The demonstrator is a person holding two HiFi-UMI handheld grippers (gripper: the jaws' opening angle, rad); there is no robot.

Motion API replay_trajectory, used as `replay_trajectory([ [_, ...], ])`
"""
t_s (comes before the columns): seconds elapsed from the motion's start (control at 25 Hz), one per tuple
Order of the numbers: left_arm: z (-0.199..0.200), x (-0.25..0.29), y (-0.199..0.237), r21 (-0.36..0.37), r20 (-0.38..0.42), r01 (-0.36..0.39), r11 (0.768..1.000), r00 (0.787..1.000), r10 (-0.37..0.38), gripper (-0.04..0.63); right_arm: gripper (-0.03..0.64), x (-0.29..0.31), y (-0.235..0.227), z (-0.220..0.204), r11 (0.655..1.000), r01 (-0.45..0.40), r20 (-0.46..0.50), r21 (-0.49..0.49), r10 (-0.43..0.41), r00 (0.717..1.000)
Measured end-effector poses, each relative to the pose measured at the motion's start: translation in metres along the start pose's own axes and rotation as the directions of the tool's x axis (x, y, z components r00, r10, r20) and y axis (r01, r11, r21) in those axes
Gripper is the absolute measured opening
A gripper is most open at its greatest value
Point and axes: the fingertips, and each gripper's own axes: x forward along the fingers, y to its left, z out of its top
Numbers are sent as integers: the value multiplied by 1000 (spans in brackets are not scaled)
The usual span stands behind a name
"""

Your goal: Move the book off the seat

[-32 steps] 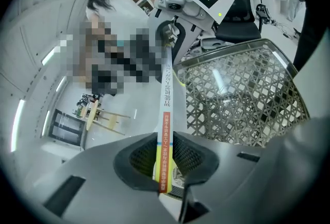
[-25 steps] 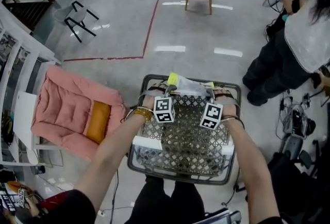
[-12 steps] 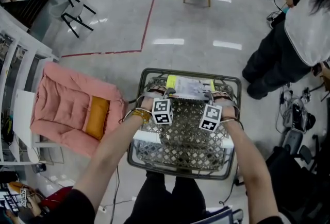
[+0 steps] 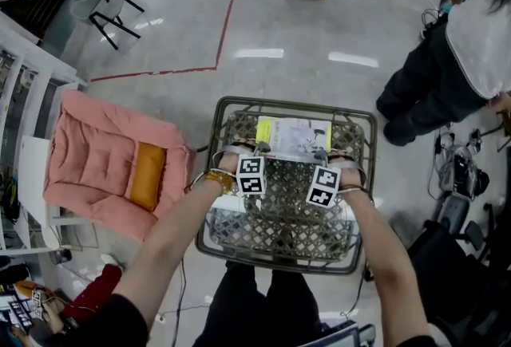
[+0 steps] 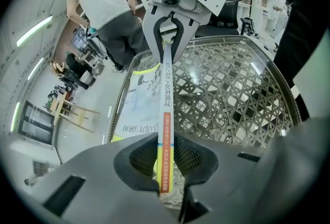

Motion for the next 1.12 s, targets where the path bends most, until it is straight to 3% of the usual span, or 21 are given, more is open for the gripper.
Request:
replay_trajectory([
  [0.36, -7, 25, -22, -32, -29, 91, 995, 995, -92, 85, 73, 22, 21, -5, 997, -72, -14, 1, 72, 997],
  [0.64, -9, 28, -43, -39, -56, 122, 992, 991, -124, 127, 118, 23, 40, -6, 993, -120, -8, 0, 120, 993],
  [0.88, -11, 16, -57, -17, -71, 157, 988, 985, -157, 135, 142, 18, 55, -2, 970, -228, 9, 91, 228, 974],
  [0.96, -13, 11, -61, -23, -71, 163, 986, 984, -164, 138, 142, 15, 56, 0, 968, -227, 10, 105, 227, 974],
  [1.12, -14, -5, -60, -108, -43, 140, 984, 988, -145, 137, 110, 2, 52, 9, 964, -196, 41, 179, 192, 981],
])
